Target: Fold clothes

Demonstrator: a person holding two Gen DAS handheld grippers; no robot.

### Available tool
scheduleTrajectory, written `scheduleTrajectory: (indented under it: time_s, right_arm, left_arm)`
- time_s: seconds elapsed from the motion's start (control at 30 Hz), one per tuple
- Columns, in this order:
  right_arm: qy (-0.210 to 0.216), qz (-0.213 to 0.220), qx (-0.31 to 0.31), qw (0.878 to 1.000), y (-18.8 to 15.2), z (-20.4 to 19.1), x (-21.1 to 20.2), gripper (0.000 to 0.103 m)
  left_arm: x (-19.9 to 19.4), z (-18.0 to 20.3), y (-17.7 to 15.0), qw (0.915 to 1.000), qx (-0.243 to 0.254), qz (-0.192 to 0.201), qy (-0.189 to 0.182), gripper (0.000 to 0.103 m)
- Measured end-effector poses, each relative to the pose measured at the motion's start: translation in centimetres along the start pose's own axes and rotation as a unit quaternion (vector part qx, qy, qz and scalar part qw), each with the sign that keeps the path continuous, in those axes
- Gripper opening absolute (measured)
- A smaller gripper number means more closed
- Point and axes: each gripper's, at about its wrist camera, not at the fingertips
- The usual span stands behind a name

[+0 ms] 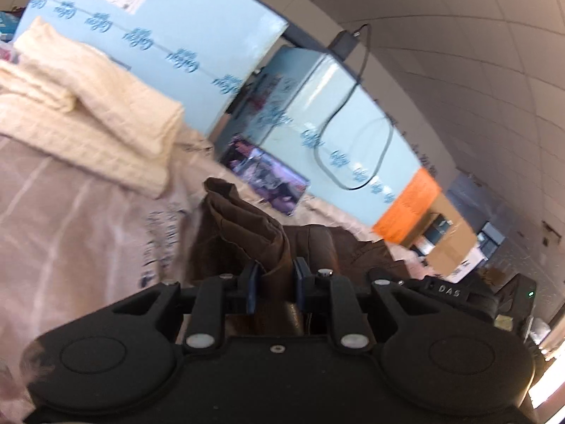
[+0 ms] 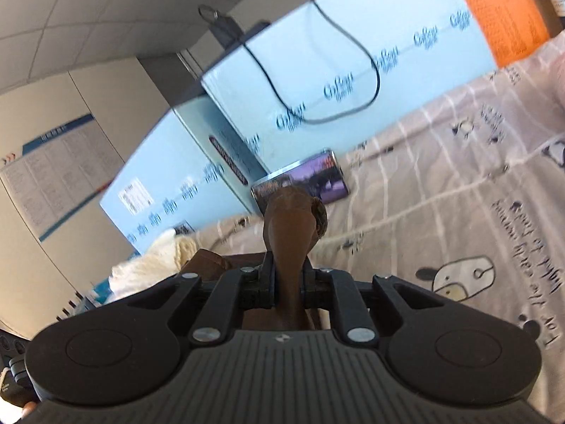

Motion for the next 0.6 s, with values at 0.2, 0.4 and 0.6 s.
scheduleTrajectory:
  time_s: [0.2,0.4,0.6]
  right_arm:
    - [-0.116,0.031,-0.084,0.989,-1.2,-2.2,-1.3,0.064]
    - [-0.032,0.022,-0.211,0.977,-4.1,-6.9,-4.1,0.084]
    - [0.052,-0.090,-0.348,0.932,-8.3,-10.8,-1.8,0.085]
  left_arm:
    - [1.1,-3.0,-1.0,0.9989,-0.038,-0.025,0.011,0.056]
    - [0.8,-3.2,-1.1,0.9990,-0.038,-0.022,-0.011,0.066]
    - [0.7,-3.1,-1.1,0.9989,-0.037,-0.022,-0.018,0.068]
Point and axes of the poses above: each gripper's, at about its wrist camera, not at the fingertips, and x roughly the way its jaws point, z to its right, y to its top, and after that the axes turned 13 degrees about -z, right-handed
